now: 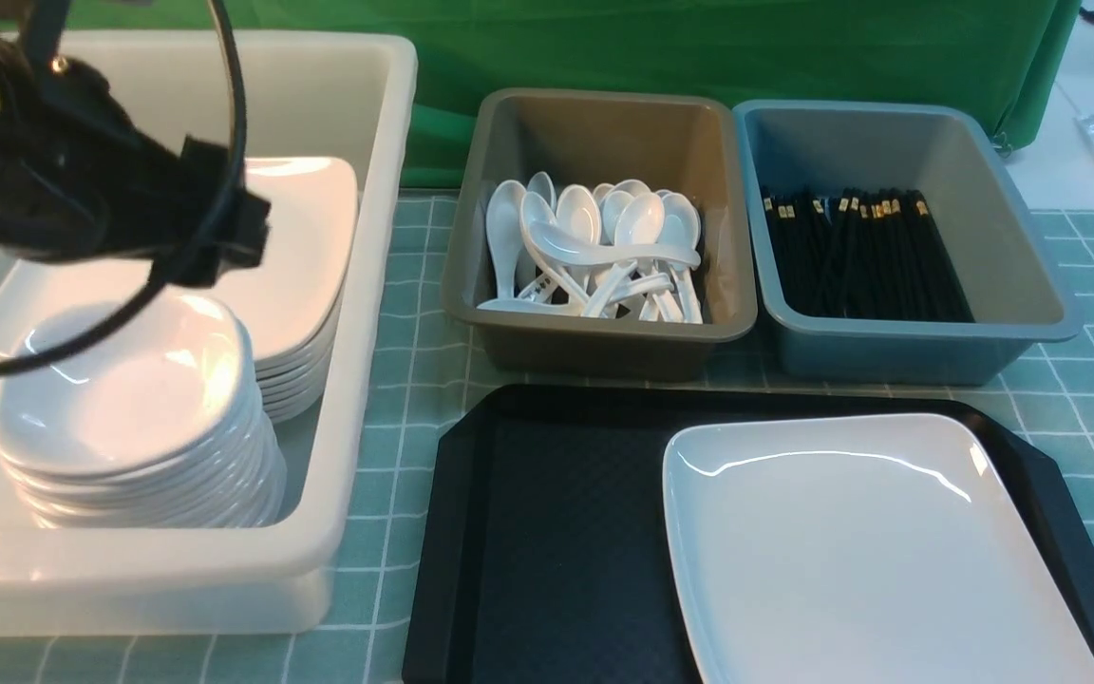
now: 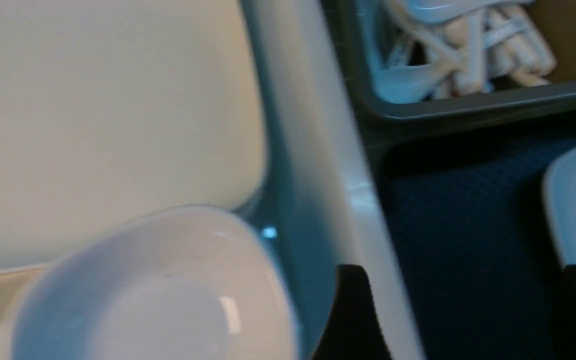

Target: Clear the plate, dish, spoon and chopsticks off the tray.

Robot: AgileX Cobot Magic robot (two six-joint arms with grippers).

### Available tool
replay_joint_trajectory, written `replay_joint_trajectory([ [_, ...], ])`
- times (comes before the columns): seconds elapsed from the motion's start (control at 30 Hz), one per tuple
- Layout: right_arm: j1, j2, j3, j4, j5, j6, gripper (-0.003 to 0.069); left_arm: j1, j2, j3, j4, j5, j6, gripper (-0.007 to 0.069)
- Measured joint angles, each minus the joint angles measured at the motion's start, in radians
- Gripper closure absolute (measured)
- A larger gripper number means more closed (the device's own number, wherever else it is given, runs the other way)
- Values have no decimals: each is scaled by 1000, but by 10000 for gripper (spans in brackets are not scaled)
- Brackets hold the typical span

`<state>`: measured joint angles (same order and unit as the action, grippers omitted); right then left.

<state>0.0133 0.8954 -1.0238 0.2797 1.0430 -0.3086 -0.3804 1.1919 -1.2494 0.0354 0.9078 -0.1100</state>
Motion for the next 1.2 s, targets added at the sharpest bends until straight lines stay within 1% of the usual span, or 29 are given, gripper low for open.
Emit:
replay_joint_trajectory([
  [0.03,0,0,0,0,0,0,569,-9,7,2,-91,-4,39,200],
  [0.1,0,0,0,1,-1,2,569,-62,37,21,-245,-23,110,321],
  [0.17,0,0,0,1,-3,3,569,-149,93,40,-321,-43,136,475],
  [0.2,0,0,0,1,-4,3,569,-196,133,43,-337,-52,140,540],
  [0.27,0,0,0,1,-5,3,569,-277,229,48,-359,-74,145,596],
  [0.3,0,0,0,1,-5,3,569,-316,272,48,-375,-90,148,604],
  [0.4,0,0,1,1,-5,3,569,-384,381,48,-400,-133,151,592],
  [0.47,0,0,7,1,-6,3,569,-408,442,49,-408,-159,151,567],
  [0.53,0,0,22,1,-5,3,569,-427,504,49,-422,-184,151,518],
  [0.57,0,0,32,1,-5,3,569,-432,535,49,-437,-202,151,475],
  [0.7,0,0,70,1,-6,3,569,-437,618,49,-476,-252,150,346],
  [0.77,0,0,92,1,-6,3,569,-438,660,49,-498,-281,150,251],
  [0.9,0,0,113,1,-7,3,569,-438,723,49,-540,-324,145,131],
  [0.93,0,0,113,1,-9,3,569,-438,731,49,-546,-334,145,121],
  [1.0,0,0,113,1,-12,3,569,-438,745,49,-557,-353,145,121],
  [1.07,0,0,113,1,-14,2,569,-438,747,49,-561,-364,146,151],
  [1.1,0,0,113,1,-16,2,569,-438,750,49,-561,-367,147,198],
  [1.13,0,0,113,1,-18,2,569,-438,752,49,-561,-366,148,265],
  [1.17,0,0,113,1,-21,2,569,-438,753,49,-555,-358,148,333],
  [1.2,0,0,113,1,-25,0,569,-434,755,49,-556,-346,142,422],
])
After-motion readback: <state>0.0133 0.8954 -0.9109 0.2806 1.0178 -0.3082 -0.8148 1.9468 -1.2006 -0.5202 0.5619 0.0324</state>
